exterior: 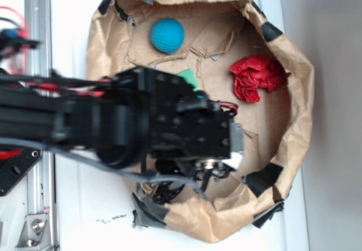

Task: Grab the black box.

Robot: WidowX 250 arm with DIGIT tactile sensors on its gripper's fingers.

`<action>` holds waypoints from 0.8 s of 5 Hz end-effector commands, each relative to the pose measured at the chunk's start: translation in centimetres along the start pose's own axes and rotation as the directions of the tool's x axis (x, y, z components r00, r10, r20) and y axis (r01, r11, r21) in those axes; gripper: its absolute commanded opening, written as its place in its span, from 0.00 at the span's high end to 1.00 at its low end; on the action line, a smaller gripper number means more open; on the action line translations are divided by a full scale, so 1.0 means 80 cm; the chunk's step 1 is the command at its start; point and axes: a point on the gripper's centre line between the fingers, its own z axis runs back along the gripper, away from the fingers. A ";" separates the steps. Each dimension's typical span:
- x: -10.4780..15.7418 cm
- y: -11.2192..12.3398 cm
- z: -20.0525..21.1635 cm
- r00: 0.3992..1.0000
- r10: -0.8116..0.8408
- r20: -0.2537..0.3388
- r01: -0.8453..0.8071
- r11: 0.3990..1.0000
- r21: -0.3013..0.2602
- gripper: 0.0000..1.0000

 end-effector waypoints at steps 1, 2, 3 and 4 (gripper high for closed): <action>0.021 0.033 0.049 0.988 0.067 0.142 -0.069 0.998 0.005 1.00; -0.010 0.058 0.100 0.962 0.166 0.215 -0.173 0.985 0.017 1.00; -0.039 0.058 0.145 0.932 0.223 0.284 -0.239 0.971 0.023 1.00; -0.032 0.030 0.176 0.915 0.349 0.201 -0.375 0.920 0.114 1.00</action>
